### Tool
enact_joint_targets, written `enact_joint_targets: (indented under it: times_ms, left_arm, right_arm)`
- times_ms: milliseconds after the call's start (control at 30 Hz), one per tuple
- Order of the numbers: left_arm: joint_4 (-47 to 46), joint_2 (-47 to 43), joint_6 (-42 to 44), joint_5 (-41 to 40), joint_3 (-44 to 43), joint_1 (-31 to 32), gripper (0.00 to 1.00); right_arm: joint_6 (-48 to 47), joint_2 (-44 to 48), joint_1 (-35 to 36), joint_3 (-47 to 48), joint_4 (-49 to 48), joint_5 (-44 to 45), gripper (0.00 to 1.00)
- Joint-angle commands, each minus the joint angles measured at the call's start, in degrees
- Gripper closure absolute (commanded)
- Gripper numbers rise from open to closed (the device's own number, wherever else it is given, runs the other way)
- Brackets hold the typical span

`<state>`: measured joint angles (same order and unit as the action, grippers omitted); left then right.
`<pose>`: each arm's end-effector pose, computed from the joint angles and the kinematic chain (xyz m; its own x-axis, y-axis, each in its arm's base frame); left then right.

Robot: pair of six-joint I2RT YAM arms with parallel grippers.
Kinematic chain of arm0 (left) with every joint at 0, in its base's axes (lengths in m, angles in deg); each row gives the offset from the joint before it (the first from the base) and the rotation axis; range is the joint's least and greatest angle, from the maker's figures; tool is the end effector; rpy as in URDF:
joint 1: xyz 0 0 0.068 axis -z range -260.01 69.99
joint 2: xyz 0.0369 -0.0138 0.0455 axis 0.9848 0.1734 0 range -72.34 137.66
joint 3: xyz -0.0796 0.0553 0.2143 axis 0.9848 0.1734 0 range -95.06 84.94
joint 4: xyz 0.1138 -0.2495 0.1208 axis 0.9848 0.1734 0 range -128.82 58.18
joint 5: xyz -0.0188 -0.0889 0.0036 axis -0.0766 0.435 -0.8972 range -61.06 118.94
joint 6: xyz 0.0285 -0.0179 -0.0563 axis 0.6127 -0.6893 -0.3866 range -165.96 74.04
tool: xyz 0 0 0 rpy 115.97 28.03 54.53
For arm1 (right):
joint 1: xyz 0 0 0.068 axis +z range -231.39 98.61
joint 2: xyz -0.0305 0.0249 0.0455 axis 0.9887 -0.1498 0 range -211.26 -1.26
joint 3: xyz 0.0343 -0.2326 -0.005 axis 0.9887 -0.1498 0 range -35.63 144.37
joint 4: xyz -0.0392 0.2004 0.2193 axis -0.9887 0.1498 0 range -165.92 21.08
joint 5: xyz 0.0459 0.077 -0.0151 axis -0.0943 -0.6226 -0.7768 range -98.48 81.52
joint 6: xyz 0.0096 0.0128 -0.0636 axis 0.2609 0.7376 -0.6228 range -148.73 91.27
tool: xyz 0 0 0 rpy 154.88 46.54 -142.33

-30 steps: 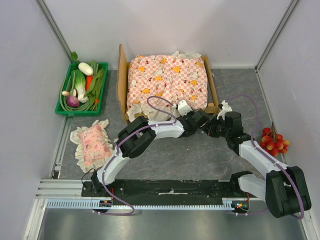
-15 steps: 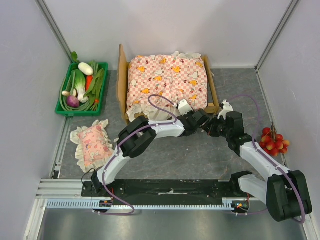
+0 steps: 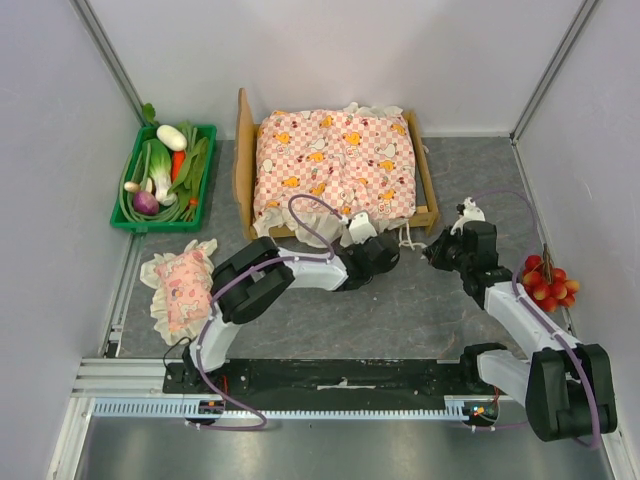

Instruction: Set up the pet bed

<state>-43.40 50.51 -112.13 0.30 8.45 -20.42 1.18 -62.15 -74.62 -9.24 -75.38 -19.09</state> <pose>0.2599 -0.3939 0.0578 -0.6632 -0.4561 -0.5934 -0.0758 0.8297 -0.5531 0.2788 0.0427 0.1262 -0.6266 0.4191 -0.6570 0.0540 0.8644 0.4999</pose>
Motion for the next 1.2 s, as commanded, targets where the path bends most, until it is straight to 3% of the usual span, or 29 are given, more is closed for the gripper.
enact_joint_targets:
  times_ms: [0, 500, 767, 800, 967, 1167]
  left_arm:
    - [-2.54, -5.77, 6.83, 3.33, 7.48, 0.88, 0.98]
    - [-1.14, -22.46, 22.83, -0.8, 20.24, 0.7, 0.98]
    - [-0.34, -23.44, 26.09, -0.54, 20.59, 0.61, 0.98]
    - [-0.78, -23.09, 26.35, 0.33, 19.63, 0.61, 0.96]
    - [-10.33, -16.78, 34.32, 5.43, 14.89, 0.96, 0.56]
    - [-11.51, -5.89, 44.01, 9.13, 3.81, 1.14, 0.37]
  right_arm:
    - [-0.47, -1.16, -1.58, 4.1, -1.06, 3.14, 1.0]
    - [1.46, -11.97, -9.66, 11.13, -6.16, 6.57, 1.0]
    - [2.79, -17.87, -13.53, 16.49, -8.71, 1.66, 1.0]
    - [2.87, -17.95, -13.53, 16.41, -8.71, -0.09, 1.0]
    - [3.4, -15.24, -13.53, 11.06, -9.59, -3.01, 1.0]
    - [2.52, -13.39, -13.45, 9.2, -8.62, -5.11, 1.0]
